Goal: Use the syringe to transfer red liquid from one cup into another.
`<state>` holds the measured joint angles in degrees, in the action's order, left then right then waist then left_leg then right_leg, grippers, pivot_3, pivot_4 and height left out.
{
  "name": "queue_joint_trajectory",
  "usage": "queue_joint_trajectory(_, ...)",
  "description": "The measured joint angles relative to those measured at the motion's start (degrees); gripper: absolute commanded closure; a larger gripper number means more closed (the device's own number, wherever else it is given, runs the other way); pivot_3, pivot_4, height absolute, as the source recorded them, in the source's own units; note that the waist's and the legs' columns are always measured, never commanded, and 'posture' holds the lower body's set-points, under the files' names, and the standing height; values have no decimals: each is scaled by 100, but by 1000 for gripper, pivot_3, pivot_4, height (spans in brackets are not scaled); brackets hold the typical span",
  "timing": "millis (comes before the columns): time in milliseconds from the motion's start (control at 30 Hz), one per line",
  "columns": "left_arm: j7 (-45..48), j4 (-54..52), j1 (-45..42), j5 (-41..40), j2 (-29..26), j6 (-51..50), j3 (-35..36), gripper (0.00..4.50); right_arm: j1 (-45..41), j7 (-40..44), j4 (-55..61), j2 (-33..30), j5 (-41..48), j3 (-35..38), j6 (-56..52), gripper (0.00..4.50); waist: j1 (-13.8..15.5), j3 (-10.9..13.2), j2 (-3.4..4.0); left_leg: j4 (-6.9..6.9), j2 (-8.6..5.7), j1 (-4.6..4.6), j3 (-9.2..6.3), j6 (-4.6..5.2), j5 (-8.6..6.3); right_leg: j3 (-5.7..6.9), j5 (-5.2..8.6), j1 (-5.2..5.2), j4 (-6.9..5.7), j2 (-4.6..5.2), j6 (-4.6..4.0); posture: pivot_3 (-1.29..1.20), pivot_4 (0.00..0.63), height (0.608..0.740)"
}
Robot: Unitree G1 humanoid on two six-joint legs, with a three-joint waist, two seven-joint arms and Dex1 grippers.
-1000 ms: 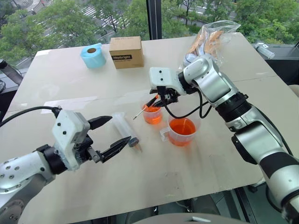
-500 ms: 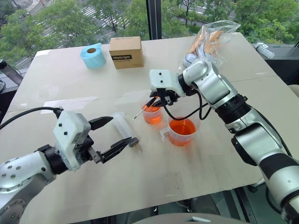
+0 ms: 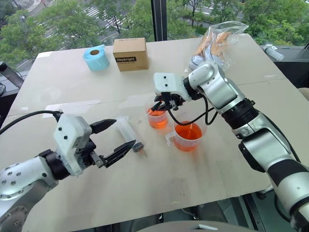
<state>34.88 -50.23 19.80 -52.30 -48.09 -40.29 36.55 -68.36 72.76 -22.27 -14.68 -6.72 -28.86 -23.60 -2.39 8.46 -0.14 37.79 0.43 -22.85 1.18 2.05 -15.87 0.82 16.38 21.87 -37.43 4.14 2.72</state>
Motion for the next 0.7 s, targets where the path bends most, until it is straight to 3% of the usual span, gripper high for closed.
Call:
queue_joint_trajectory(333,30,-1,127,47,2,-3,0,0,3,-11,0,-2,-5,-50,-3,3229,0,0,0,0,0,0,0,0,0,0,0,0,0,1,0,0,150,740)
queue_joint_trajectory(467,40,-1,135,129,1,-2,-9,0,6,-9,9,-3,-4,-51,-2,4428,0,0,0,0,0,0,0,0,0,-1,0,0,0,1,0,0,150,740)
queue_joint_trajectory(700,50,0,156,216,2,5,-112,0,6,-12,81,-4,-4,-62,-8,4428,-1,0,0,0,0,0,0,0,0,0,0,1,1,1,0,0,150,740)
